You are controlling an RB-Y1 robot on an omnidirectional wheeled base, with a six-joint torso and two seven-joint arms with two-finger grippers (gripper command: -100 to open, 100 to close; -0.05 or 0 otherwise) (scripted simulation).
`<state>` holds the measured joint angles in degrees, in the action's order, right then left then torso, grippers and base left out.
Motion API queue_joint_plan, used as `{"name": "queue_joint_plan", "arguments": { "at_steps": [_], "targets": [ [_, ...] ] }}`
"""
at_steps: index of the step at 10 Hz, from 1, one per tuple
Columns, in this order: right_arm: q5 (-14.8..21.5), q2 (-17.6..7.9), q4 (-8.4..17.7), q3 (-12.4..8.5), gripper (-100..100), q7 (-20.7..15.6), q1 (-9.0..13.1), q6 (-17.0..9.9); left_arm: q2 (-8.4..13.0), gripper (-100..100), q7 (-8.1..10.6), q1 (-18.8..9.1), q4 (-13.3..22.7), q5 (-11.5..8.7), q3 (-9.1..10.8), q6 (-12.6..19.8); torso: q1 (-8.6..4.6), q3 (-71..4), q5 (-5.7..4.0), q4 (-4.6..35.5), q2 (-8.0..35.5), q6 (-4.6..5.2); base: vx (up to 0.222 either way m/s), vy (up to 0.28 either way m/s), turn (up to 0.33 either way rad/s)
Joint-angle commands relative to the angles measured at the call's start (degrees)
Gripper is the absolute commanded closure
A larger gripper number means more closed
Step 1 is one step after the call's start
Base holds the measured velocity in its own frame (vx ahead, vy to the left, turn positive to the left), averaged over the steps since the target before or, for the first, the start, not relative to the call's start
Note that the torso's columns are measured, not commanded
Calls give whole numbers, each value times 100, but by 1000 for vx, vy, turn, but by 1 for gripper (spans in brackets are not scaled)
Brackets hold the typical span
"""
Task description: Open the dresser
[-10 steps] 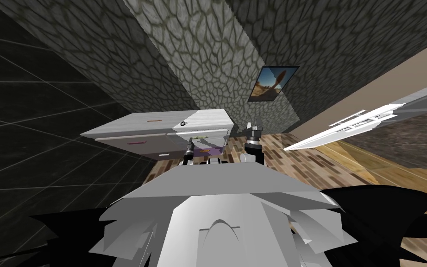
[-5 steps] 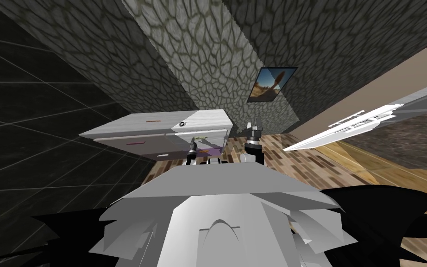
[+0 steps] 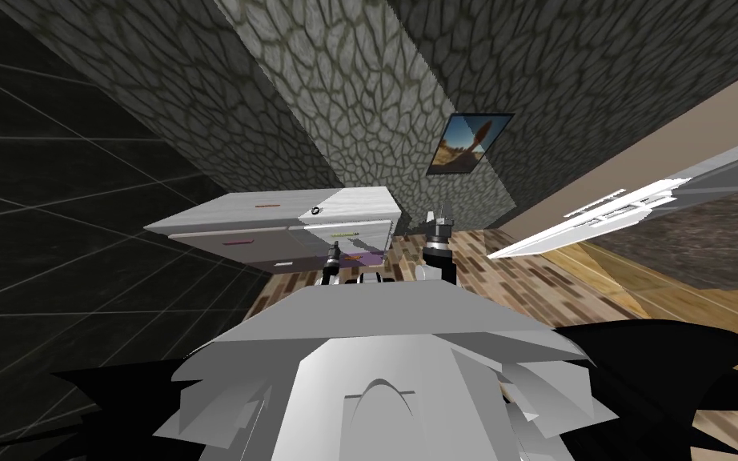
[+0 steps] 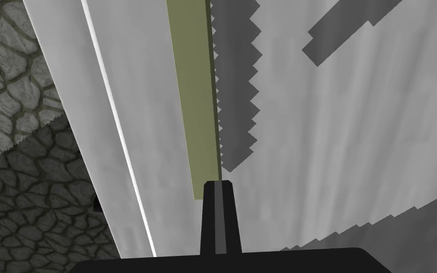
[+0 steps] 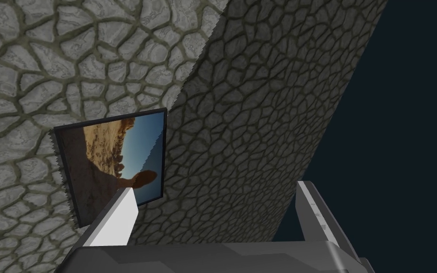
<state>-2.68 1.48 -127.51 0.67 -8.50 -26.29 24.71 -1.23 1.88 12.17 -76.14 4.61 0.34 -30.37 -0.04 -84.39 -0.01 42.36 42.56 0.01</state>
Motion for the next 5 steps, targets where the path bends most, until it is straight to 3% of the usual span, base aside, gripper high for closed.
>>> {"name": "queue_joint_plan", "arguments": {
  "at_steps": [1, 2, 3, 5],
  "targets": [
    [0, 0, 0, 0, 0, 0, 0, 0, 3, 100, 18, 64, -125, 19, -40, 54, -2, -9, -1, -4, -13, 0, -188, -12, 18],
    [0, 0, 0, 0, 0, 0, 0, 0, 2, 100, 13, 50, -94, 14, -31, 38, 9, -18, 2, -8, -28, -1, -85, 0, 1],
    [0, 0, 0, 0, 0, 0, -2, 0, 214, -100, 15, 51, -92, 14, -32, 51, 12, -37, 3, -16, -63, -1, -19, -2, -3],
    [0, -1, -1, -1, 0, 0, -3, 1, 501, -100, 16, 43, -80, 11, -30, 67, 8, -39, 2, -18, -61, -1, 9, 1, 1]
  ]
}}
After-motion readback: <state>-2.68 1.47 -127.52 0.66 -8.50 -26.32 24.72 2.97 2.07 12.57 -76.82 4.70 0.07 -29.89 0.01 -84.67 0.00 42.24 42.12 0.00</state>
